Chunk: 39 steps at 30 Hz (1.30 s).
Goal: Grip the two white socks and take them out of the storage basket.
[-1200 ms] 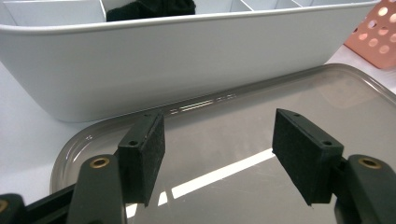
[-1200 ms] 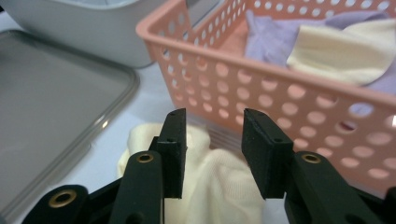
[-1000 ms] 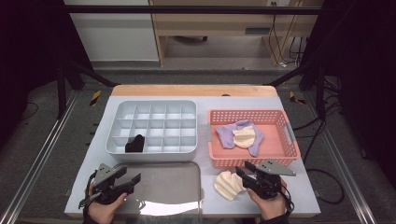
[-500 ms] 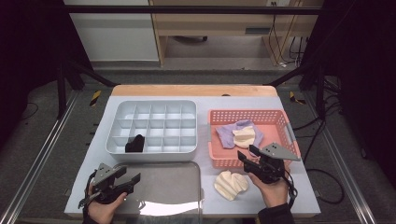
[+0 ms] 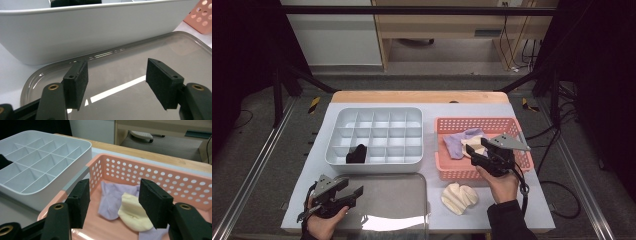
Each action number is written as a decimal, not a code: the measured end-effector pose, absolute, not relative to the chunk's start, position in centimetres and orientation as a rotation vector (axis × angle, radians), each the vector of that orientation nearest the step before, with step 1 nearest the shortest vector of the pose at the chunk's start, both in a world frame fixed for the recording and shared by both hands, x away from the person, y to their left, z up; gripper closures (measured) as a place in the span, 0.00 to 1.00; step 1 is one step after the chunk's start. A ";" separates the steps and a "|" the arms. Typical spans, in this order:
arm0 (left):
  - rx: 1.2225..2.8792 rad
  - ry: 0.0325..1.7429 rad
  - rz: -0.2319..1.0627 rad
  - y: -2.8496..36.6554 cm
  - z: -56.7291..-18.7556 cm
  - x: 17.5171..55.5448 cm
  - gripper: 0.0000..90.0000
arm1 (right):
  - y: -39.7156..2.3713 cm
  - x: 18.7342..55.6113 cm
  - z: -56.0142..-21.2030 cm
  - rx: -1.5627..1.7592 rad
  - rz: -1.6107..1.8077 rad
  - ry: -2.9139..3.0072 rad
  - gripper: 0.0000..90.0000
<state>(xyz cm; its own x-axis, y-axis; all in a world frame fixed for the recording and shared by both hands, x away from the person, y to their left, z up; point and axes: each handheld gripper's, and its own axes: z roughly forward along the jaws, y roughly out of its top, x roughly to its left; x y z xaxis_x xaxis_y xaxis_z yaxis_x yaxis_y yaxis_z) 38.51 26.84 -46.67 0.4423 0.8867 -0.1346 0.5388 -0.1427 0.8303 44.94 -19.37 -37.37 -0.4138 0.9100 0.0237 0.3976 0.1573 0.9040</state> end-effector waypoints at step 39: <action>1.836 1.212 0.479 26.7 -47.0 38.9 0.38 | -19.5 54.4 -38.6 1.369 1.109 1.834 0.31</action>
<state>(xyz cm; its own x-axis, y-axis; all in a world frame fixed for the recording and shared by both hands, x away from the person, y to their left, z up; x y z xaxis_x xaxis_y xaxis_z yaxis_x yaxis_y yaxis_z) 38.87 26.69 -46.99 0.4540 0.8806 -0.1357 0.5501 -0.1572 0.8201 54.42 -19.47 -38.63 -0.2976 0.9544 0.0225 0.4632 0.1237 0.8776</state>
